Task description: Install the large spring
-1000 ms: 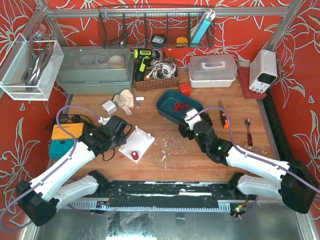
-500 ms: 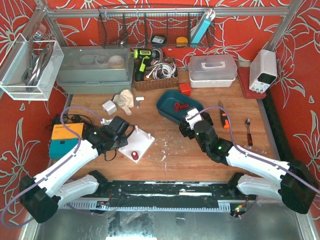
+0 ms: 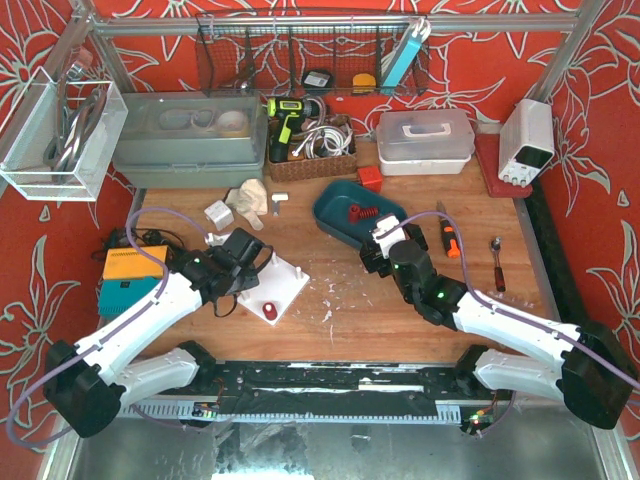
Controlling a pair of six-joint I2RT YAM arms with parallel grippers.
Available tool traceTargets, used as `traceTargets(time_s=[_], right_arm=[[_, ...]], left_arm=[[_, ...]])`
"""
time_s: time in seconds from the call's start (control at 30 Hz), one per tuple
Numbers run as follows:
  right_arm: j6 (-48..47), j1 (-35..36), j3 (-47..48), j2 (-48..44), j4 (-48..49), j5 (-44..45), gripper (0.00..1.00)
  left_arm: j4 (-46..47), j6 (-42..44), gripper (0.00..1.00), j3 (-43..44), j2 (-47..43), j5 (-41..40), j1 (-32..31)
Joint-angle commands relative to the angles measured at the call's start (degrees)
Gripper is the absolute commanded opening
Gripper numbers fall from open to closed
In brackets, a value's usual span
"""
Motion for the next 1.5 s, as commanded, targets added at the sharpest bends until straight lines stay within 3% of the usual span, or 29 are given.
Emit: traceTargets(time_s=[0.0, 0.4, 0.7, 0.77, 0.9, 1.03, 1.3, 1.47], right_arm=[[1.19, -0.4, -0.52, -1.05, -1.44, 0.88, 0.99], [1.51, -0.78, -1.05, -1.91, -1.5, 0.84, 0.99], [1.59, -1.1, -1.27, -2.75, -1.55, 0.78, 0.99], [1.69, -1.05, -1.23, -2.78, -1.55, 0.61, 0.99], [1.64, -1.12, -1.23, -2.64, -1.69, 0.32, 0.99], [1.78, -1.26, -1.14, -2.84, -1.94, 0.32, 0.99], [4.97, -2.83, 0.62, -2.03, -4.91, -1.72, 0.99], [8.97, -8.66, 7.1, 2.93, -12.13, -10.76, 0.99]], left_arm=[[-5.05, -0.89, 0.0, 2.78, 0.65, -1.09, 0.22], [-4.55, -1.68, 0.0, 1.59, 0.17, 1.29, 0.22], [-0.5, -2.92, 0.02, -3.99, 0.72, 2.22, 0.22], [0.07, -3.01, 0.07, -4.51, 0.67, 1.89, 0.22], [2.36, -2.85, 0.31, -5.09, 0.69, 1.81, 0.22], [5.19, -2.13, 0.45, -5.15, 0.75, 1.07, 0.22], [9.16, -1.1, 0.62, -0.68, 0.35, -0.84, 0.21], [22.2, 6.81, 0.69, 1.48, -1.17, 2.43, 0.17]])
